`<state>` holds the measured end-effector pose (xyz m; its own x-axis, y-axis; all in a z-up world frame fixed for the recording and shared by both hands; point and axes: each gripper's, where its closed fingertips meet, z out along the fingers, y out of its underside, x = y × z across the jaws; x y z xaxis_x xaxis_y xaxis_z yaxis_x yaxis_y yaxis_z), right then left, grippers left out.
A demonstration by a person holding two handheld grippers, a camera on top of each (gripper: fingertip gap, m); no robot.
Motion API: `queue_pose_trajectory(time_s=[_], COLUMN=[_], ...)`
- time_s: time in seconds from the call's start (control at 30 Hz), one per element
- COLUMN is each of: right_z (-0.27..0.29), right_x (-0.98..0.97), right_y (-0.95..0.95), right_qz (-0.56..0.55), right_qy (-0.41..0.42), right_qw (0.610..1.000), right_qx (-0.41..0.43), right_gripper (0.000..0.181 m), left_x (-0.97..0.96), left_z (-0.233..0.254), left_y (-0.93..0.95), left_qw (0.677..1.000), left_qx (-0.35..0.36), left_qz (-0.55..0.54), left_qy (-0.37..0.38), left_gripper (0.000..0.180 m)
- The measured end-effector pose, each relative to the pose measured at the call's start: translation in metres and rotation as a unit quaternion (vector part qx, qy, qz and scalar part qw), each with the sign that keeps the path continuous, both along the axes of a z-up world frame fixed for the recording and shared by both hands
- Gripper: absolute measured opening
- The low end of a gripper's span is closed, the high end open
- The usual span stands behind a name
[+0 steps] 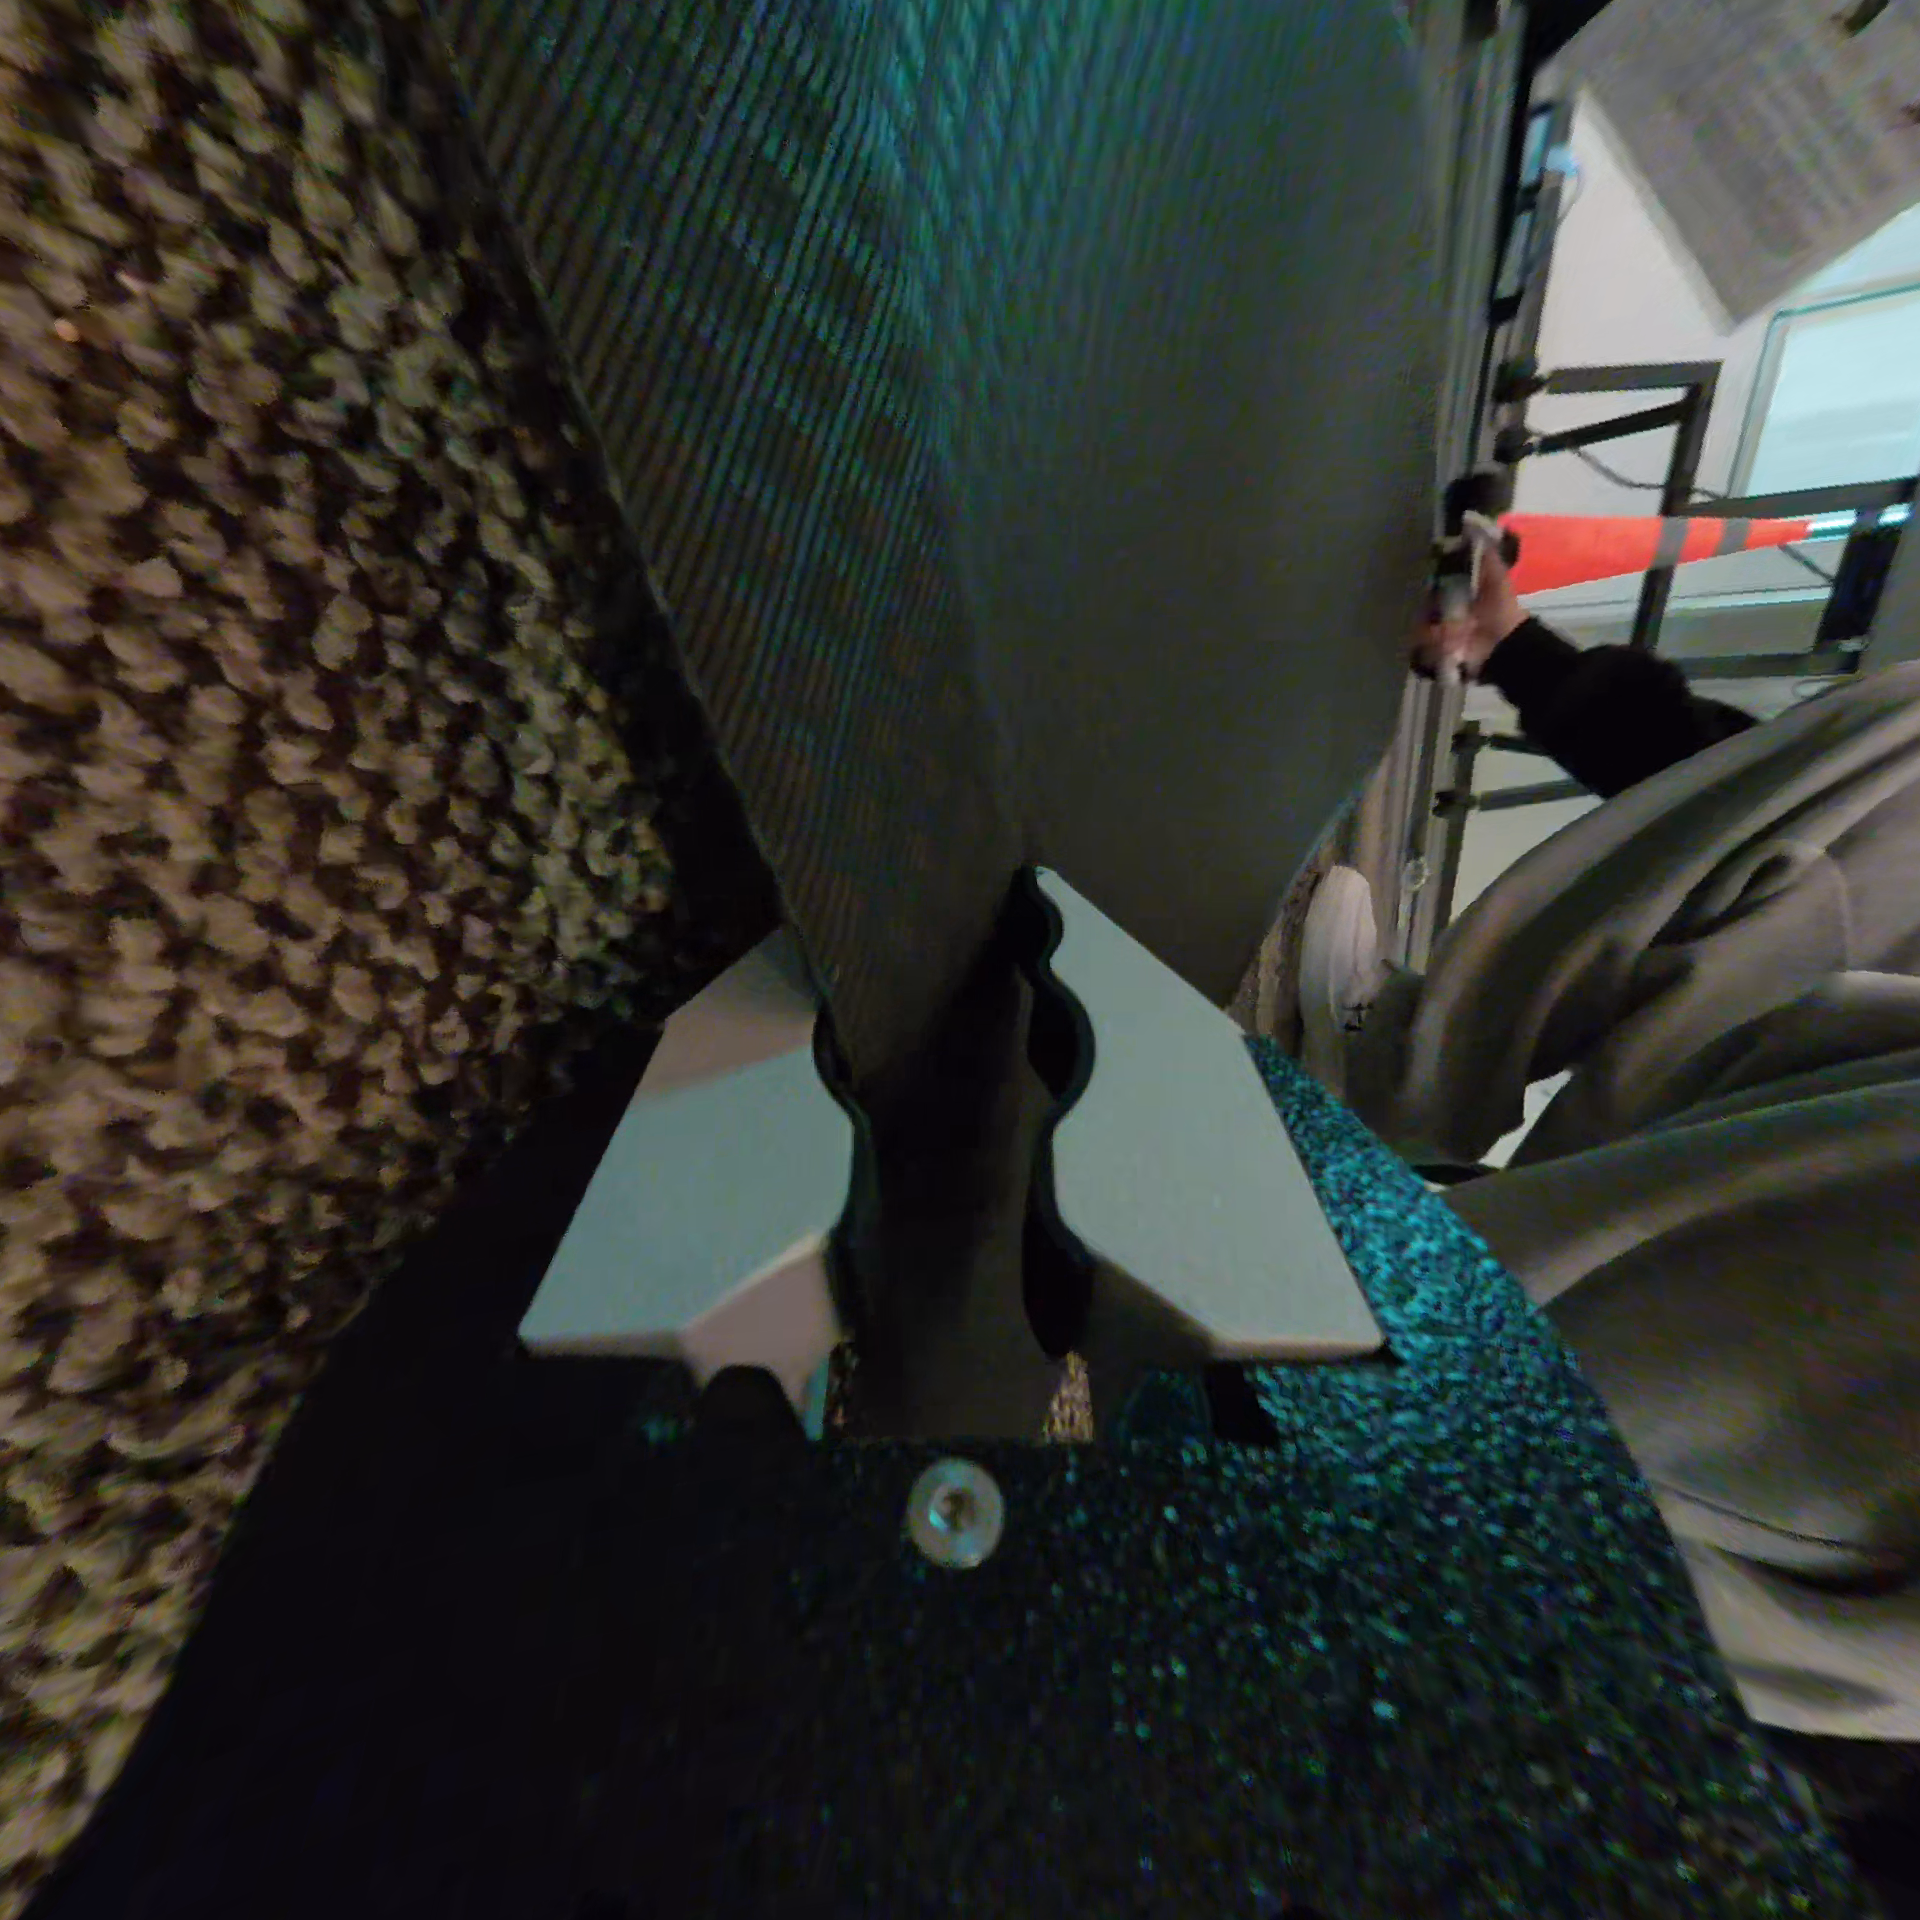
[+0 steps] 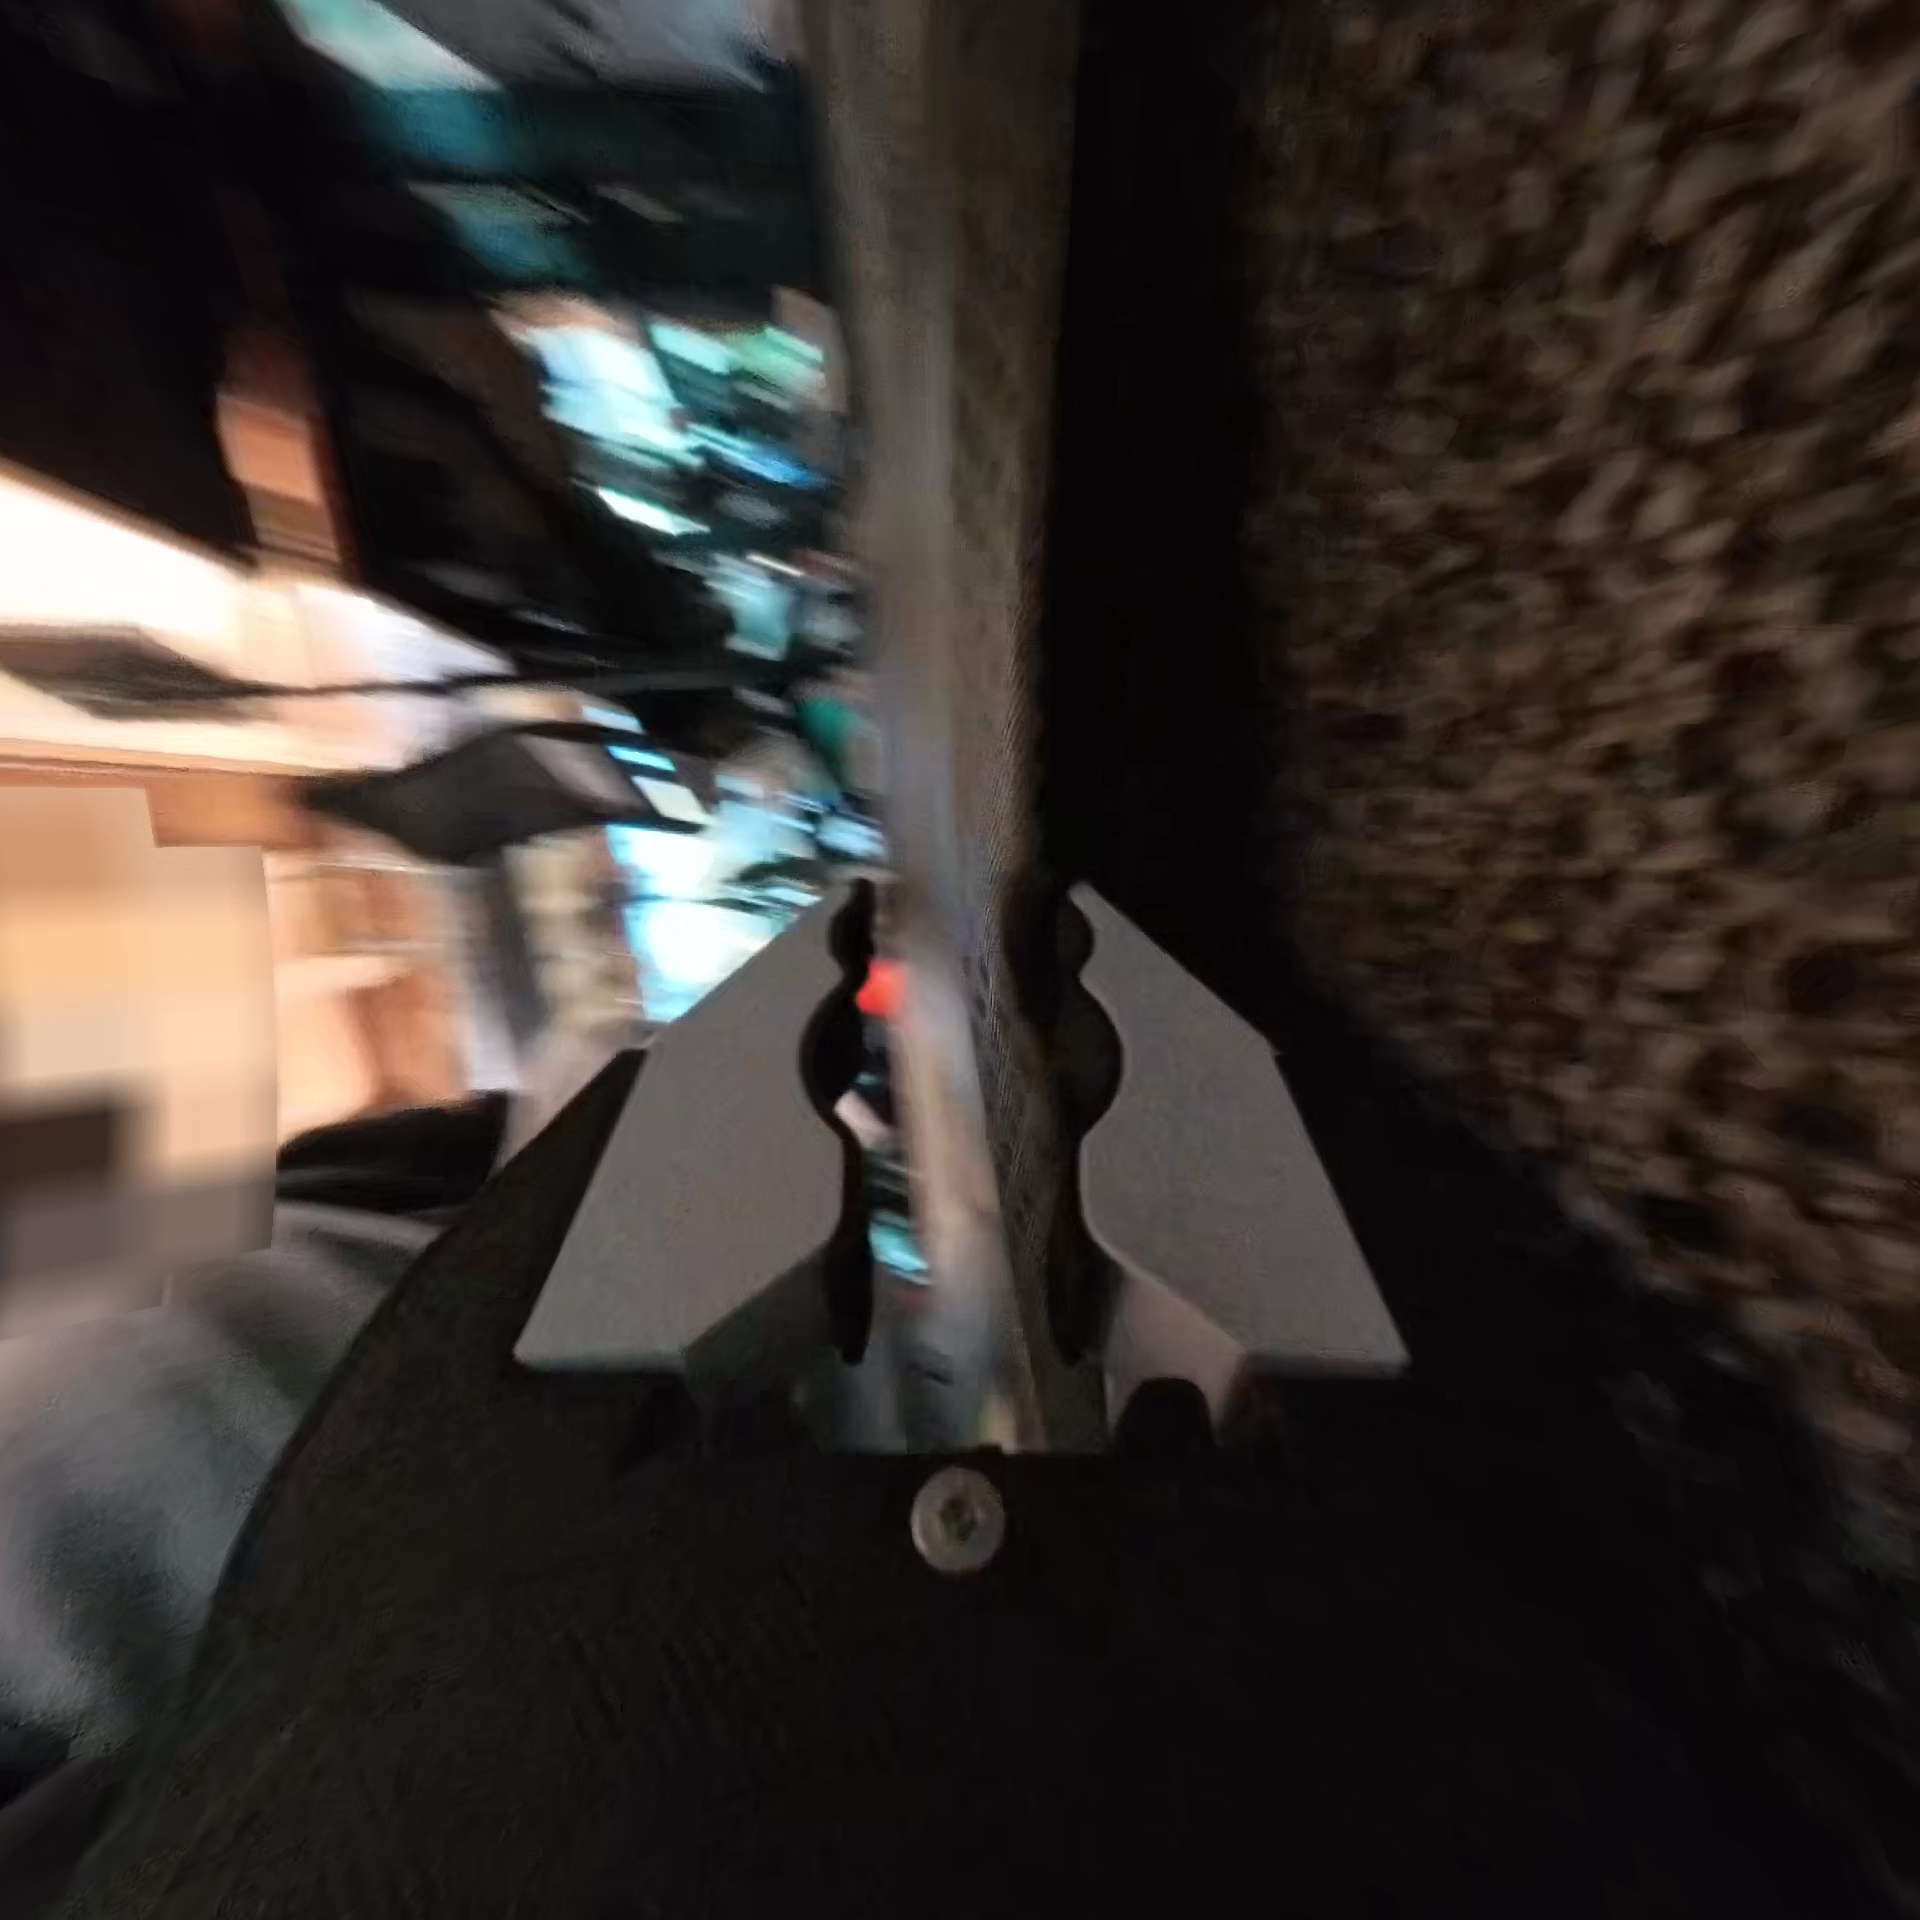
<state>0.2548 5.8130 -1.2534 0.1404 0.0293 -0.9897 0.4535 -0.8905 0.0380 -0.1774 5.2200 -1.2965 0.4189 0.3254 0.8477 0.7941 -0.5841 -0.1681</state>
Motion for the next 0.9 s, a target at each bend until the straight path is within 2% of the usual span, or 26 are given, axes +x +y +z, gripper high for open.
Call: queue_pose_trajectory(time_s=[0.03,0.07,0.17,0.23,0.3,0.37,0.47,0.57,0.77,0.9], right_z=[0.01,0.013,0.018,0.014,0.023,0.045,0.071,0.089,0.119,0.13], right_x=[-0.001,-0.004,-0.017,-0.015,-0.017,-0.025,-0.045,-0.075,-0.143,-0.178], right_y=[-0.002,-0.004,-0.019,-0.017,-0.016,-0.009,0.02,0.064,0.139,0.172], right_qz=[-0.016,-0.024,0.041,0.101,0.144,0.149,0.155,0.151,0.127,0.07], right_qy=[0.036,0.053,0.059,0.03,0.038,0.078,0.085,0.069,0.025,-0.003], right_qw=[0.999,0.998,0.996,0.988,0.974,0.961,0.946,0.936,0.919,0.922], right_qx=[-0.036,-0.033,0.058,0.114,0.172,0.22,0.272,0.311,0.372,0.381], right_gripper=[0.022,0.011,0.015,0.015,0.014,0.014,0.014,0.014,0.014,0.015], left_x=[0.0,0.0,0.004,0.005,0.006,0.006,-0.004,-0.031,-0.1,-0.132], left_z=[0.002,0.004,0.008,0.019,0.034,0.052,0.083,0.109,0.174,0.206], left_y=[0.001,0.001,0.001,0.003,0.007,0.014,0.04,0.087,0.19,0.233], left_qw=[1.0,1.0,0.999,0.998,0.995,0.992,0.99,0.991,0.988,0.982], left_qx=[0.012,0.02,0.037,0.066,0.094,0.111,0.125,0.093,-0.027,-0.075], left_qz=[0.006,0.01,0.009,0.006,-0.006,-0.015,-0.024,-0.038,-0.032,-0.023], left_qy=[0.003,0.002,0.001,0.022,0.045,0.058,0.067,0.088,0.151,0.169], left_gripper=[0.021,0.021,0.019,0.019,0.018,0.017,0.017,0.016,0.017,0.017])
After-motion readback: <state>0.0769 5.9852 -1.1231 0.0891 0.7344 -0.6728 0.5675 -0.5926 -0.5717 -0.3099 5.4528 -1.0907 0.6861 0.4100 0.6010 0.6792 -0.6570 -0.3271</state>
